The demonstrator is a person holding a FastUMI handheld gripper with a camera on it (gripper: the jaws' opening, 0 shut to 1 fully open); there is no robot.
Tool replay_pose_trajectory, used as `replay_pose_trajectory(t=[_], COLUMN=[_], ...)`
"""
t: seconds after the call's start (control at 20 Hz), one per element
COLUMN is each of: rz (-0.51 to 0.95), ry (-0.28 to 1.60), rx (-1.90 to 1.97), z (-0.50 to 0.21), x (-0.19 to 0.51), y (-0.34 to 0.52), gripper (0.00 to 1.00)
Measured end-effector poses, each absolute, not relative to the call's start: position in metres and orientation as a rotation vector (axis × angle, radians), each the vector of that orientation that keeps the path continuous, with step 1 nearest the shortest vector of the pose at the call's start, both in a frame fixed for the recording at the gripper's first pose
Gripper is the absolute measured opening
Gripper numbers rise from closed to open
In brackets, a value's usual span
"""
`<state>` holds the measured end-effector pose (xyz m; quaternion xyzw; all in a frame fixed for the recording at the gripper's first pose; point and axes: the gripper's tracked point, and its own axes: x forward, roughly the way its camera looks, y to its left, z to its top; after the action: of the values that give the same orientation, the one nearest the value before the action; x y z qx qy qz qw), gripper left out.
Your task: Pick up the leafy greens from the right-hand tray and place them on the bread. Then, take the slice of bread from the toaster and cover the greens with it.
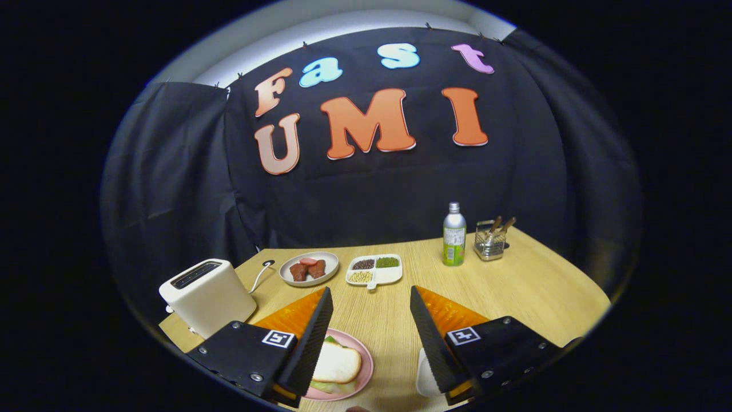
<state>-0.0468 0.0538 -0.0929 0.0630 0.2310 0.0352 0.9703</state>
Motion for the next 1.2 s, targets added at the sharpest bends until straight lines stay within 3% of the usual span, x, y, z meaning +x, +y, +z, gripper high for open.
replay_pose_trajectory(t=[0.3,0.6,1.2], rz=[0.047,0.035,0.026], ry=[0.242,0.088,0.103], rx=[0.031,-0.012,0.003], z=[-0.037,-0.006,-0.015], x=[-0.043,-0.05,-0.053], y=[0.05,0.056,0.061], gripper=[0.92,0.94,0.96])
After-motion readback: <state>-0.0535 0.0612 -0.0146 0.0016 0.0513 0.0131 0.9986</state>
